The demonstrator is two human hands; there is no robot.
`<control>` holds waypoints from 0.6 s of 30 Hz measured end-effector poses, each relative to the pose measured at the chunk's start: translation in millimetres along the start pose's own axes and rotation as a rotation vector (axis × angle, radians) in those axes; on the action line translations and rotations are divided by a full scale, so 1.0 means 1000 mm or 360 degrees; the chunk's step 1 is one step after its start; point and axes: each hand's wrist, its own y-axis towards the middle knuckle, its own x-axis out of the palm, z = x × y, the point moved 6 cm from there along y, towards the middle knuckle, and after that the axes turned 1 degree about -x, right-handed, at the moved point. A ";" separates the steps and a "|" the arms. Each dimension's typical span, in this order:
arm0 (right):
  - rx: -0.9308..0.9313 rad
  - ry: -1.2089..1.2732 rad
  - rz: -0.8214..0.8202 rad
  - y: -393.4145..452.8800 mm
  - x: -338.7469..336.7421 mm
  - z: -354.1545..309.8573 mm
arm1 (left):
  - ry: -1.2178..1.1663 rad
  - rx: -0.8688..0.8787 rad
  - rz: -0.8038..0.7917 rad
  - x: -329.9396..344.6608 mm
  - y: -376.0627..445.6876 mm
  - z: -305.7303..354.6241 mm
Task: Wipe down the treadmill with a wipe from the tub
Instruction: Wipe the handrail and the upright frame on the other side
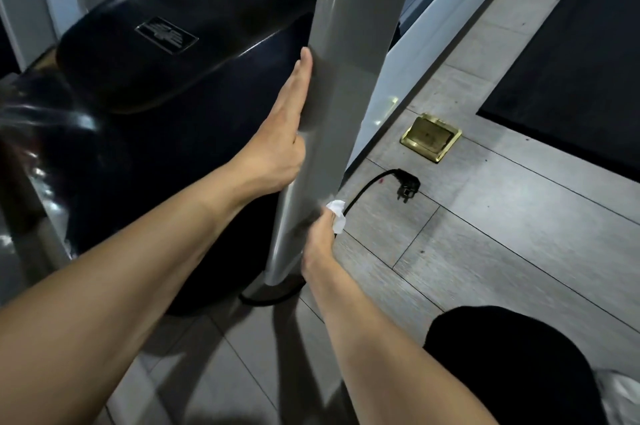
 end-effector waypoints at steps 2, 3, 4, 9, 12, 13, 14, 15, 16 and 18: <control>-0.0169 -0.0125 -0.0029 -0.005 0.013 -0.018 | -0.0010 0.0004 0.0019 0.001 0.001 -0.003; -0.0312 -0.0257 -0.0050 -0.010 0.021 -0.030 | -0.0010 0.0014 0.0026 0.001 0.002 -0.005; -0.0509 -0.0360 -0.0061 -0.019 0.031 -0.048 | -0.0009 0.0031 0.0030 0.000 0.002 -0.007; -0.1963 -0.0769 -0.0297 -0.078 0.088 -0.170 | 0.0000 0.0045 0.0035 -0.015 0.001 -0.006; -0.2483 -0.1155 -0.0335 -0.086 0.108 -0.214 | 0.0058 0.0101 0.0147 -0.023 -0.004 -0.004; -0.2570 -0.1321 -0.0282 -0.086 0.110 -0.220 | 0.0137 0.0105 0.0204 -0.026 -0.009 -0.010; -0.2653 -0.1478 -0.0228 -0.086 0.109 -0.220 | 0.0250 0.0098 0.0258 -0.027 -0.017 -0.020; -0.2755 -0.1623 -0.0209 -0.086 0.106 -0.215 | 0.0398 0.0102 0.0307 -0.026 -0.027 -0.031; -0.2874 -0.1767 -0.0261 -0.087 0.102 -0.204 | 0.0576 0.0115 0.0353 -0.026 -0.039 -0.043; -0.3051 -0.2140 -0.0517 -0.082 0.088 -0.164 | 0.0914 0.0119 0.0394 -0.025 -0.059 -0.068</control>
